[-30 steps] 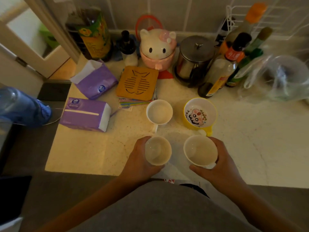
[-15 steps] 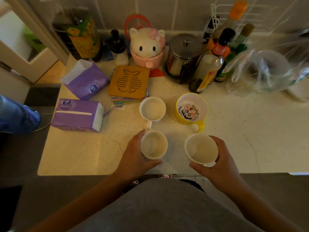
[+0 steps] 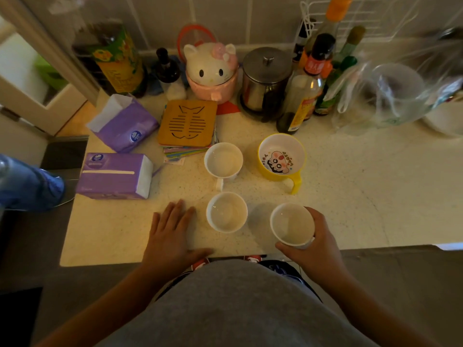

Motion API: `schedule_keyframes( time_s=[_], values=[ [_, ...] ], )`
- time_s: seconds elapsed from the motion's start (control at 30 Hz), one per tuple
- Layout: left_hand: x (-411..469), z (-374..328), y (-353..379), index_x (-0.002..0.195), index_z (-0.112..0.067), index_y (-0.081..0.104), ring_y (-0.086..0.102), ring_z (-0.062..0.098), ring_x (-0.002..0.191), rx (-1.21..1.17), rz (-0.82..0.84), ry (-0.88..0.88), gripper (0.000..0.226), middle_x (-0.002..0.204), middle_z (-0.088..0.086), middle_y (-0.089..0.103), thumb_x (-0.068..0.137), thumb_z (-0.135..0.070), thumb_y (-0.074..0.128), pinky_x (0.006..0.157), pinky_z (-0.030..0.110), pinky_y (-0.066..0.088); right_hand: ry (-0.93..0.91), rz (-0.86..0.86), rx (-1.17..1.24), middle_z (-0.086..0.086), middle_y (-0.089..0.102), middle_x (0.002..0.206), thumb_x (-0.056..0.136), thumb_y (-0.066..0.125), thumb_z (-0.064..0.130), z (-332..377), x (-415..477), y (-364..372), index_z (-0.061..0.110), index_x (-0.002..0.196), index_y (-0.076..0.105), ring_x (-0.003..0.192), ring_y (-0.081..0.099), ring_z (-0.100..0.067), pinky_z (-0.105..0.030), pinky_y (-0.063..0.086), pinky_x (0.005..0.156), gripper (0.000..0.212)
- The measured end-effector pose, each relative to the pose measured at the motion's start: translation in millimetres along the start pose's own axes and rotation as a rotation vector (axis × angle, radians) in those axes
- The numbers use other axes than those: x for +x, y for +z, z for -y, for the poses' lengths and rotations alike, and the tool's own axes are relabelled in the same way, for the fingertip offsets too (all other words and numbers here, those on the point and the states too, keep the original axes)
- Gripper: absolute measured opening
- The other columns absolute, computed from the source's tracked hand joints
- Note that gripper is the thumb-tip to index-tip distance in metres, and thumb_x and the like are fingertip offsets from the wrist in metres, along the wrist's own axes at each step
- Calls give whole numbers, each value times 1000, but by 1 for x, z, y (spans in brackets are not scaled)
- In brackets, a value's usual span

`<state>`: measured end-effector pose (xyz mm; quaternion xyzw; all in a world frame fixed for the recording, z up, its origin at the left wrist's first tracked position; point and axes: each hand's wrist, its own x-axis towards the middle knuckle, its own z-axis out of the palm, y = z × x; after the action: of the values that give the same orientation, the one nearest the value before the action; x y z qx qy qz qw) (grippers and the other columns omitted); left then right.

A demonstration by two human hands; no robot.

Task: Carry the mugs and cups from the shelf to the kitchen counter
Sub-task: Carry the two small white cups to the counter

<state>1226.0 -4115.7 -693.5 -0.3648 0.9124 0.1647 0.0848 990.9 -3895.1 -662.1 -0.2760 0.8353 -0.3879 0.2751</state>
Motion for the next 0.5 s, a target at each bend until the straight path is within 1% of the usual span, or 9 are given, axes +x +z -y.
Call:
schedule_keyframes(
  time_s=[0.13,0.23,0.4,0.5],
  values=[
    [2,1,4,151,-26,18,-4,23,149,20,3,1,114,163,4,6,63,-95,35,119,54,6,-5,-13,4,36,41,111,49,85,53,-5,0,6,59,118,26,99,48,13,-12,39,72,91],
    [3,3,6,151,-26,18,-3,22,149,50,8,-11,114,163,3,7,62,-95,36,119,54,7,-3,-34,9,36,43,110,49,86,51,-6,3,8,66,113,25,100,47,16,-10,37,71,90],
    [3,5,8,151,-27,17,-2,21,149,51,1,-6,114,163,3,8,62,-96,35,119,54,9,-18,-69,0,49,37,108,48,83,55,-3,8,13,70,112,22,102,41,26,-10,35,70,90],
    [2,4,8,151,-28,16,-3,21,149,45,2,-4,113,163,2,7,62,-95,36,119,54,9,-12,-81,9,50,38,107,47,82,58,-3,14,15,69,112,23,100,44,22,-11,36,71,89]
  ],
)
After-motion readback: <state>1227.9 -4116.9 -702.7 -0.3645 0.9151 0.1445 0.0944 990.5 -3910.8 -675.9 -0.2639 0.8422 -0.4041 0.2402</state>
